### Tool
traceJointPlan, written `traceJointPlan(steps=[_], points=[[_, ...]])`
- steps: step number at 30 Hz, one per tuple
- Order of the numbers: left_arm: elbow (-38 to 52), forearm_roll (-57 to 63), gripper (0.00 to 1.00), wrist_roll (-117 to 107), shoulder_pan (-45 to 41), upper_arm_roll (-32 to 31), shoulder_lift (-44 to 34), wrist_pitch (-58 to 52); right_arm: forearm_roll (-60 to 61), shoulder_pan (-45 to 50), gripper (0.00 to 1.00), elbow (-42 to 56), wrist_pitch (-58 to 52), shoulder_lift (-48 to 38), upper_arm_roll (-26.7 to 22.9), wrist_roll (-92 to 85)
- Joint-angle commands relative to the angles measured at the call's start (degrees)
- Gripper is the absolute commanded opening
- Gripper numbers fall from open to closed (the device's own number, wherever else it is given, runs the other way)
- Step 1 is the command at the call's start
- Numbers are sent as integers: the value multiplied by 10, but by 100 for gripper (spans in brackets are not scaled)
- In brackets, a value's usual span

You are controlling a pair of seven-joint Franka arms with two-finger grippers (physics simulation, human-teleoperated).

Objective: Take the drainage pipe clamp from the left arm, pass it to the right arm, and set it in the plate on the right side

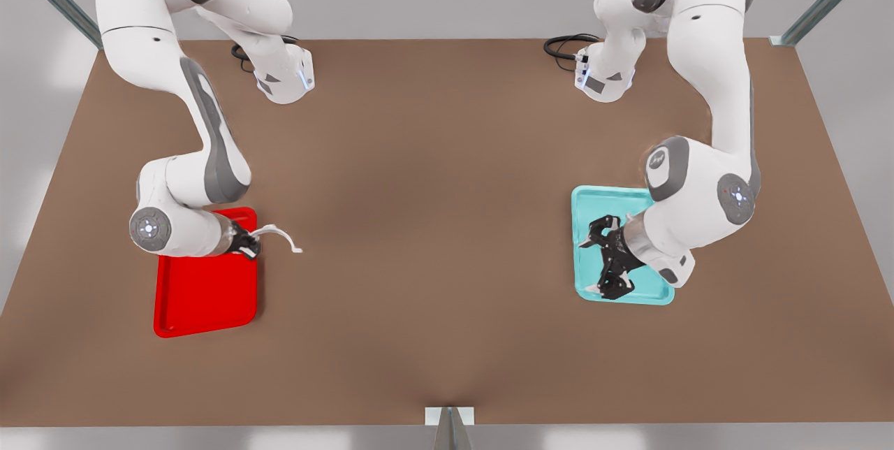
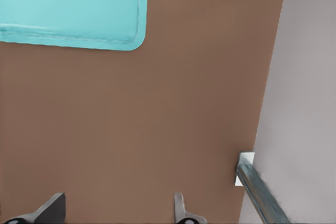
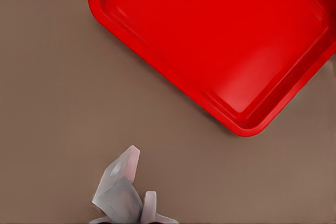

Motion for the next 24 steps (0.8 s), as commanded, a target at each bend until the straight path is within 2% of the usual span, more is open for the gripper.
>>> traceJointPlan(steps=[1, 2, 3, 4, 6, 8, 15, 16, 17, 18, 20, 22, 24], points=[[0, 55, 100, 704, 48, 5, -2, -144, -9, -48, 21, -24, 54, 5, 0, -332], [0, 94, 100, 844, 77, 6, -26, -151, -12, -70, 21, -24, 69, 20, -1, -377], [-12, 147, 100, 895, 75, 10, -79, -172, -35, -92, 21, -22, 84, 40, -2, -393], [-63, 155, 100, 899, 73, 16, -145, -175, -37, -118, 21, -21, 116, 61, -3, -445], [-106, 162, 100, 872, 68, 17, -198, -161, -54, -142, 21, -17, 154, 89, -8, -510], [-104, 164, 100, 884, 68, 18, -219, -162, -55, -144, 21, -13, 154, 98, -9, -520], [-95, 164, 100, 909, 68, 18, -205, -180, -83, -155, 21, -13, 169, 131, -18, -549], [-95, 164, 100, 909, 68, 17, -205, -180, -94, -154, 76, -14, 168, 131, -18, -549], [-95, 164, 100, 909, 68, 16, -205, -180, -94, -154, 97, -14, 168, 131, -18, -549], [-95, 164, 100, 909, 68, 16, -205, -180, -94, -154, 100, -14, 168, 131, -18, -549], [-95, 164, 100, 909, 68, 17, -206, -180, -108, -154, 100, -12, 164, 123, -10, -548], [-95, 164, 100, 909, 69, 17, -206, -180, -108, -152, 100, 28, 104, 63, 32, -540], [-95, 164, 100, 909, 69, 17, -208, -186, -108, -152, 100, 77, 23, -24, 105, -539]])
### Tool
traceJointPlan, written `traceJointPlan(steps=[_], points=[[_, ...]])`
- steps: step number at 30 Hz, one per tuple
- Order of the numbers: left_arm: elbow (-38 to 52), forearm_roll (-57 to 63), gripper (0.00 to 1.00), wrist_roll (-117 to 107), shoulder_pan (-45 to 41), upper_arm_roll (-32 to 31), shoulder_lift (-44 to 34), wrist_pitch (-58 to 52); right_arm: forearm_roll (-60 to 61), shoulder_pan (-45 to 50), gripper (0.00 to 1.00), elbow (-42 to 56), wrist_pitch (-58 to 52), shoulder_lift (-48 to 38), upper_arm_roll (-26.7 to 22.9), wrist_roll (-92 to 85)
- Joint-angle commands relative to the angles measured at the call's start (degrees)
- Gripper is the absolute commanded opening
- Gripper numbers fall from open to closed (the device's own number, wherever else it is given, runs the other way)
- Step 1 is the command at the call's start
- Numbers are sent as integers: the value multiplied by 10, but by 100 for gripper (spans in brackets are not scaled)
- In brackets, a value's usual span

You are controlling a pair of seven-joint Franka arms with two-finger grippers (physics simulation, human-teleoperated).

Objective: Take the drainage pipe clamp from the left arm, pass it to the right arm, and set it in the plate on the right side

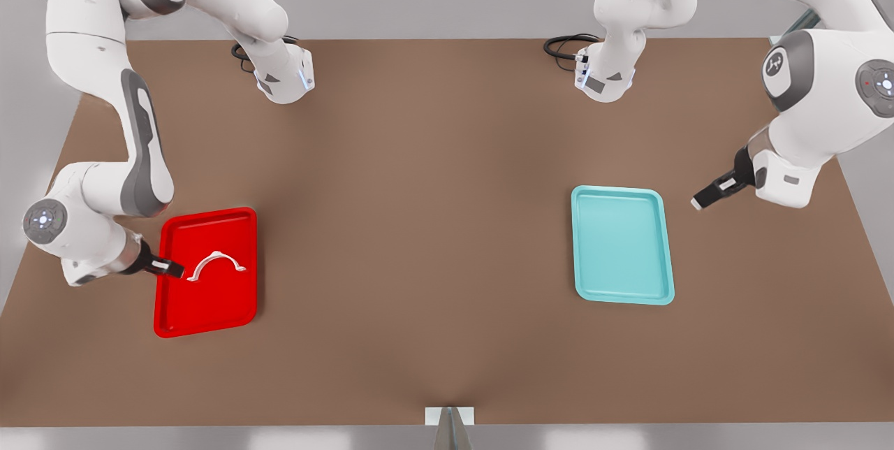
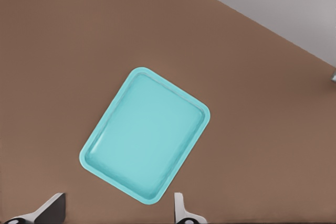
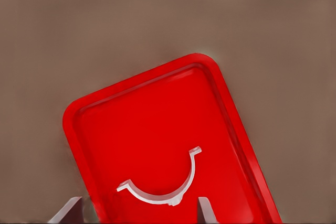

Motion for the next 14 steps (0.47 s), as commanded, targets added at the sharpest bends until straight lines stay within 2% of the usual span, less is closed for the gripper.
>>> traceJointPlan(steps=[1, 3, 4, 5, 6, 7, 8, 9, 12, 14], points=[[2, 0, 100, 247, 0, 0, 0, -9, 13, -1, 100, 68, -144, -53, 60, -171], [2, 1, 100, 247, 0, 0, 0, -9, 15, -1, 100, 170, -251, -54, 93, -169], [2, 1, 100, 247, 0, 0, 0, -10, 15, -3, 100, 167, -302, -67, 95, -119], [2, 0, 100, 247, 0, 0, 0, -10, 16, -1, 100, 158, -306, -77, 108, -98], [2, 1, 100, 247, 0, 0, 0, -10, 28, 19, 100, 129, -299, -119, 78, -105], [2, 0, 100, 247, 0, 0, -1, -11, 77, 120, 100, 121, -298, -151, -57, -110], [2, 0, 100, 247, 0, -1, -1, -13, 98, 220, 100, 84, -298, -185, -169, -113], [2, 0, 100, 248, -1, -1, -2, -13, 97, 282, 100, 63, -295, -203, -232, -111], [2, 0, 100, 257, -1, -2, -2, -19, 144, 269, 100, 53, -291, -183, -239, -160], [2, 0, 100, 257, -1, -2, -1, -19, 146, 277, 100, 63, -295, -183, -222, -165]])
